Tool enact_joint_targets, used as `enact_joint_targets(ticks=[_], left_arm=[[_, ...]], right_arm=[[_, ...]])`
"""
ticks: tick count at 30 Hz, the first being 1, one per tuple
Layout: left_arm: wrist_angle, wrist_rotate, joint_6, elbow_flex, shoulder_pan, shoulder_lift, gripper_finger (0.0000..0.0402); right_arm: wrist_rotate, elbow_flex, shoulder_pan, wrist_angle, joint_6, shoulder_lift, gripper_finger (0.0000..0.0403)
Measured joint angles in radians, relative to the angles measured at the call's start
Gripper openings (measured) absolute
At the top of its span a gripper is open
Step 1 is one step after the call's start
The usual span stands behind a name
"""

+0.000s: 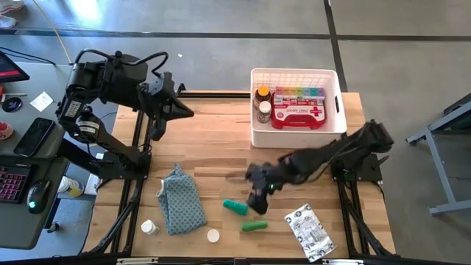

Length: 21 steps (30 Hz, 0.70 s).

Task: Pick & place medical supplies in basket/bin
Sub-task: Put the green bandage into the white bin

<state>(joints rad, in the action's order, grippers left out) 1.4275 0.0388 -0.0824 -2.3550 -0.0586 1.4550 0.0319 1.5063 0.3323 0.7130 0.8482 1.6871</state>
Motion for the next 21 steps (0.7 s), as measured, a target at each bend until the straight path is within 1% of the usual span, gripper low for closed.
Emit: enact_joint_targets(ticks=[5,8,15,19,21], left_arm=[[0.086,0.045,-0.009,0.0,0.0,-0.007,0.0051],[0.142,0.061,-0.043,0.0,0.0,-0.006,0.0051],[0.141,0.086,-0.177,0.0,0.0,-0.017,0.0051],[0.143,0.063,-0.246,0.0,0.0,-0.018,0.0051],[0.143,0.052,-0.285,0.0,0.0,-0.018,0.0051]], right_arm=[[0.006,0.0,0.072,-0.001,0.034,0.116,0.0287],[0.008,0.0,0.107,-0.011,0.034,0.173,0.0287],[0.028,0.0,0.167,-0.03,-0.039,0.254,0.0287],[0.008,0.0,0.205,-0.022,-0.088,0.279,0.0286],[-0.023,0.0,0.223,-0.014,-0.12,0.293,0.0285]])
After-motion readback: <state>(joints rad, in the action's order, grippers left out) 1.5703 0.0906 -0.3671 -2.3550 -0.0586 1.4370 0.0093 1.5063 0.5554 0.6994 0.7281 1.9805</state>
